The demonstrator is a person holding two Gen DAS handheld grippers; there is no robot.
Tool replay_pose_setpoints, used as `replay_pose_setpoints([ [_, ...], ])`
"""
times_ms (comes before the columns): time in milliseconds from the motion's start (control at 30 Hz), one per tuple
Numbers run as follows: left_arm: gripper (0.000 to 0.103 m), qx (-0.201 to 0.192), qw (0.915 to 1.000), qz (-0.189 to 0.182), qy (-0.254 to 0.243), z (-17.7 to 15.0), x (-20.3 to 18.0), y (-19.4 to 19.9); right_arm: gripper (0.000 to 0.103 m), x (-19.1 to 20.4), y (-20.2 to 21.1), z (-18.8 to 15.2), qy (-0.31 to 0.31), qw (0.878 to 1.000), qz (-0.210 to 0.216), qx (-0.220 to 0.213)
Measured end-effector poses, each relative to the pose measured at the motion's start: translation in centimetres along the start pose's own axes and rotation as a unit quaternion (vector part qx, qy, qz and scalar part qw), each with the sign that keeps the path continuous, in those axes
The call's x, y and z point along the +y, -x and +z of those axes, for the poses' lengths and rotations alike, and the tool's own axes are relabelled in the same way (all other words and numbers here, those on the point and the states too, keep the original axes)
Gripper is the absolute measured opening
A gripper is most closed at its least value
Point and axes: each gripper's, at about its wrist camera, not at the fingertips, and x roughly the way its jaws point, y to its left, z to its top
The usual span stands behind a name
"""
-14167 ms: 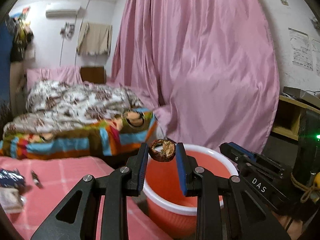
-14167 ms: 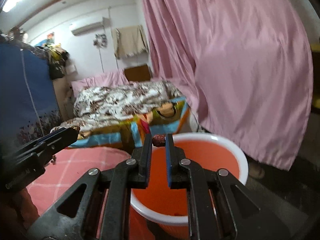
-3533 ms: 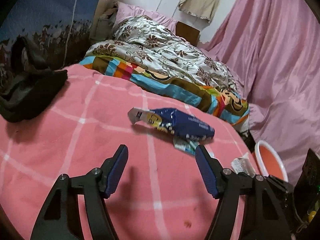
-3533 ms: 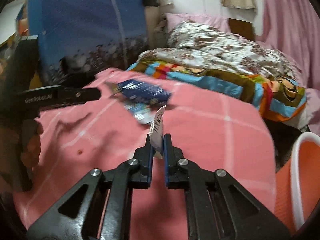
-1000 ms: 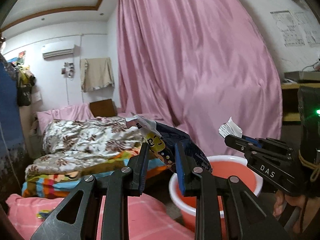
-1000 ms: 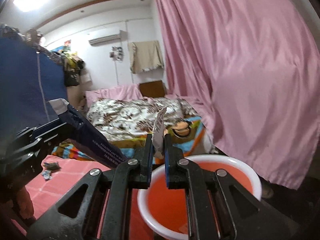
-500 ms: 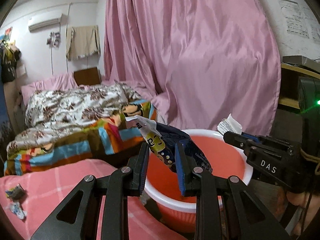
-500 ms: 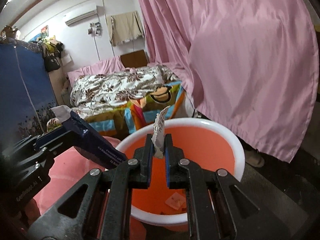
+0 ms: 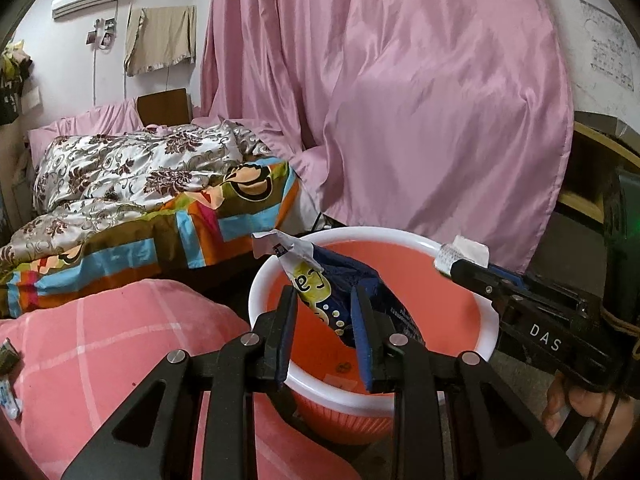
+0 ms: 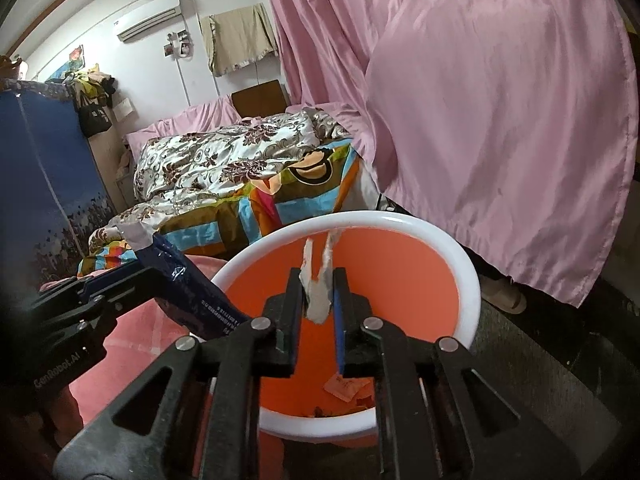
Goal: Collect trash
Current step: 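Carry both items over the orange bucket and open both tools to drop them, then move both tools back over the bedspread toward the toothpaste tube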
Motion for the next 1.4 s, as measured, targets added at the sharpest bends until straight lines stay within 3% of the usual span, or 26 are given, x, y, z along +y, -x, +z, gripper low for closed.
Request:
replay_pose_setpoints([
  [100,0.037,0.005,1.0,-0.003,0.003,-0.1,0.1,0.0,0.025,-0.1,-0.1,0.1,0.0,1.0,0.0,0.001],
  [400,0.038,-0.006,0.9998,0.001,0.02,0.2,1.1,0.7,0.038,-0.5,0.1,0.1,-0.006,1.0,-0.002,-0.004],
  [533,0.041,-0.017,0.9992,0.014,0.035,0.4,1.8,1.6,0.051,-0.3,0.7,0.3,-0.009,1.0,0.0,-0.022],
  [600,0.05,-0.027,0.9982,0.024,0.048,0.4,2.4,2.4,0.058,-0.1,1.0,0.6,-0.009,0.999,0.0,-0.033],
  [700,0.053,-0.044,0.996,0.041,0.066,0.7,3.3,3.6,0.071,0.6,1.8,0.9,-0.006,0.998,0.0,-0.057],
  [767,0.054,-0.057,0.994,0.055,0.076,0.9,4.2,4.9,0.088,1.2,2.3,1.1,-0.003,0.997,0.001,-0.075],
  [833,0.061,-0.069,0.9917,0.069,0.084,1.0,4.9,6.2,0.094,2.0,2.8,1.3,0.002,0.996,0.003,-0.095],
  [933,0.087,-0.094,0.986,0.098,0.097,1.1,6.2,8.4,0.103,3.4,3.6,1.7,0.014,0.992,0.008,-0.123],
  [967,0.094,-0.107,0.9827,0.111,0.103,1.1,6.7,9.3,0.103,3.9,3.8,1.7,0.017,0.991,0.012,-0.135],
  [1100,0.101,-0.143,0.9718,0.146,0.119,0.7,8.4,11.9,0.103,6.2,4.8,2.0,0.034,0.984,0.039,-0.169],
  [1400,0.101,-0.181,0.9506,0.214,0.134,-1.6,12.4,17.7,0.103,12.5,6.9,1.7,0.076,0.962,0.102,-0.241],
])
